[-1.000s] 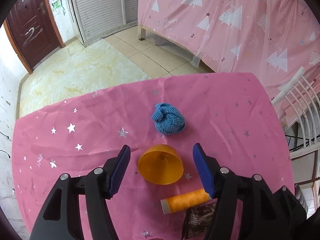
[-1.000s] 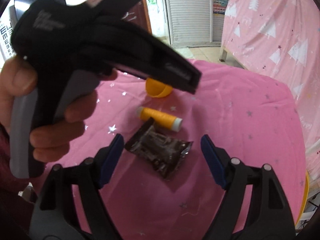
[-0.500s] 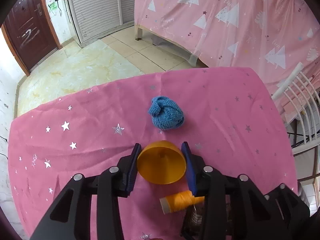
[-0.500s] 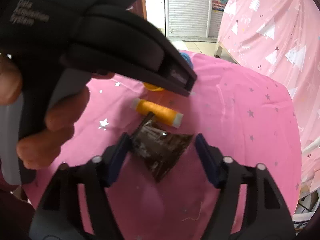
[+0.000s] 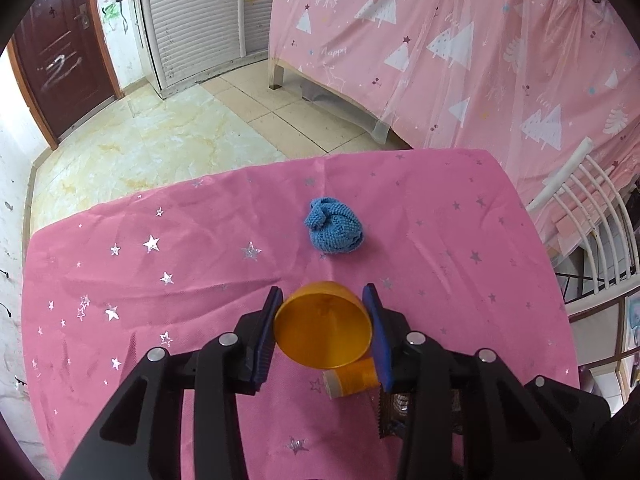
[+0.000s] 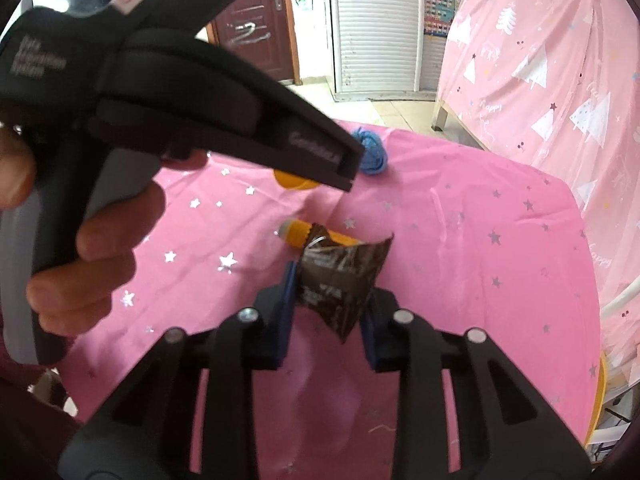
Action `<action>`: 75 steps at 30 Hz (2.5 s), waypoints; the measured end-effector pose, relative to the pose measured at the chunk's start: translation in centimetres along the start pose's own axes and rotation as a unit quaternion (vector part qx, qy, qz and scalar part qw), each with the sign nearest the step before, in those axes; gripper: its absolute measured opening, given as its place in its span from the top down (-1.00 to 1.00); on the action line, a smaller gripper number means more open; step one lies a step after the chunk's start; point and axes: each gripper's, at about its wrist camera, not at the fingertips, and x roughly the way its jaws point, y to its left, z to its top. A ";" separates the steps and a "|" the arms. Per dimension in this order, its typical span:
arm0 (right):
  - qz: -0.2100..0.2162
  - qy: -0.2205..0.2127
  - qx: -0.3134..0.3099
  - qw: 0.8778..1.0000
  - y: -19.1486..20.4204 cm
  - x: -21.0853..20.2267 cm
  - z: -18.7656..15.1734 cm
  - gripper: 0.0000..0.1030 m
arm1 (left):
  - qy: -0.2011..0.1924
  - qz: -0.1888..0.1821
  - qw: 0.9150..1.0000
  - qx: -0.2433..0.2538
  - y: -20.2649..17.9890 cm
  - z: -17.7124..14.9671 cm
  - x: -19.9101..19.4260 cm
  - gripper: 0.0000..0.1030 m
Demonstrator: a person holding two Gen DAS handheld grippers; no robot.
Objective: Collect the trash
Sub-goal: 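Grasp the orange cup with the left tool while the right tool grasps the brown packet, then carry the cup and packet to the yellow bin and release both, then move both tools back to the table and grasp the orange thread spool with the left tool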
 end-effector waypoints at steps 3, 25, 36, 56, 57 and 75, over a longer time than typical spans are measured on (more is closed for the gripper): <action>0.006 -0.009 0.004 1.000 0.0 -0.8 -0.1 0.52 | -0.002 -0.001 1.000 0.001 -0.1 -0.2 -0.5 0.32; -0.115 -0.076 0.138 0.981 -15.6 -10.7 -5.0 0.51 | -0.025 -0.042 0.997 0.067 -12.2 0.0 -3.5 0.32; -0.166 -0.072 0.205 0.962 -23.2 -11.6 -10.5 0.51 | -0.008 -0.095 0.988 0.122 -23.2 -1.4 -2.8 0.32; -0.149 -0.059 0.262 0.952 -27.9 -9.9 -14.8 0.20 | 0.037 -0.098 0.980 0.166 -31.9 -2.1 1.2 0.17; -0.150 -0.059 0.263 0.951 -27.8 -10.0 -14.8 0.20 | 0.037 -0.096 0.981 0.165 -31.7 -2.1 1.3 0.17; -0.155 -0.065 0.202 0.965 -23.6 -9.2 -7.9 0.18 | 0.009 -0.055 0.992 0.114 -19.6 -0.6 -1.0 0.09</action>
